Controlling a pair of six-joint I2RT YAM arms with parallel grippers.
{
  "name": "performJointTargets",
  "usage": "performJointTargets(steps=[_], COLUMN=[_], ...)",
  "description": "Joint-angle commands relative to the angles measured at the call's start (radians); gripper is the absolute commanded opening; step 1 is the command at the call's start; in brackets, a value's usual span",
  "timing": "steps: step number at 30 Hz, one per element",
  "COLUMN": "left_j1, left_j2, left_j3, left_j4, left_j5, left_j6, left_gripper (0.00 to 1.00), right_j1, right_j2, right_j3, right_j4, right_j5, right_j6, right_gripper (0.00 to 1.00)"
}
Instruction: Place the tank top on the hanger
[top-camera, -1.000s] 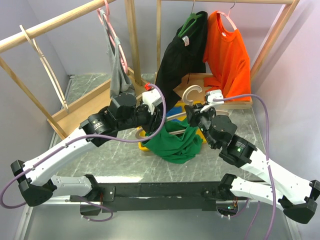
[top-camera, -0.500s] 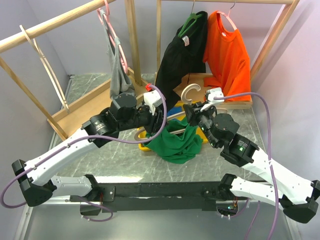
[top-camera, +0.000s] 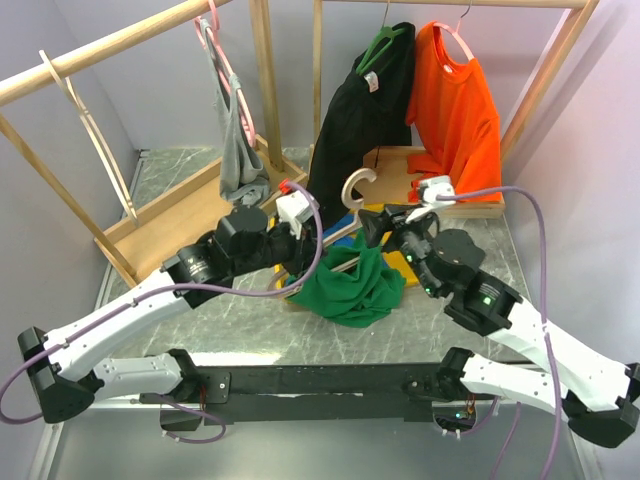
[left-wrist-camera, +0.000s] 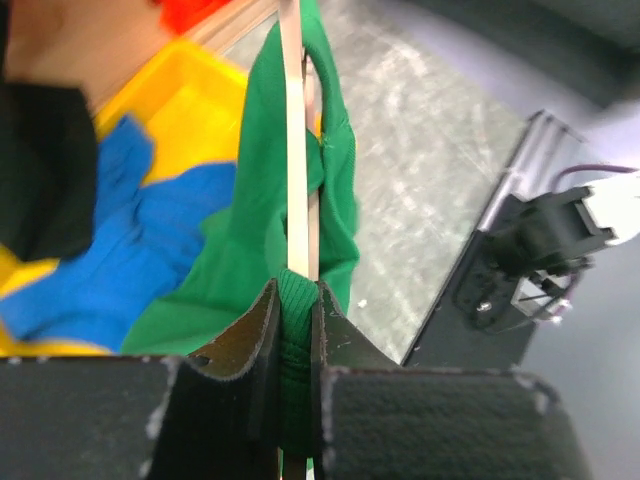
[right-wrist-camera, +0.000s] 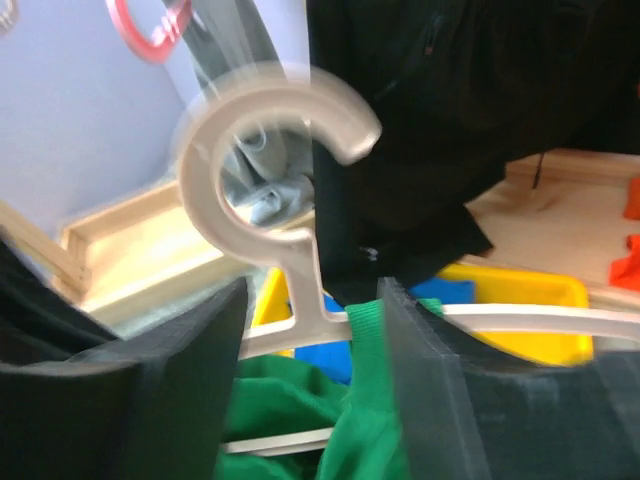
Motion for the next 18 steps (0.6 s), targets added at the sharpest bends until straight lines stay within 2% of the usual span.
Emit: performJointTargets(steps=[1, 2, 6, 10, 18], left_j1=[0.005, 0.007, 0.007, 0.007, 0.005], left_j2=[-0.075, -0.084, -0.133, -0.182, -0.251], left_j3=[-0.077, -0.105, -0.131, -0.131, -0.121], left_j4=[0.096, 0.102, 0.104, 0.085, 0.047], left_j5=[-0.111, -0.123, -0.164, -0.195, -0.215], left_j6=[-0.094, -0.101, -0.122, -0.133, -0.136], left_gripper=[0.01, 0.01, 0.01, 0.01, 0.01], right_j1=[0.004, 0.004, 0.003, -0.005, -0.069], right_j2=[-0.086, -0.115, -0.150, -0.132, -0.046], right_j3=[-0.017, -0.035, -0.115, -0.198, -0.221], right_j4=[0.057, 0.060, 0.068, 0.085, 0.114], right_j5=[0.026, 0.009, -0.038, -0.133, -0.259], right_j6=[0.043, 0.048, 0.066, 0.080, 0.100], right_gripper=[0.70, 0.74, 0.75, 0.72, 0.68])
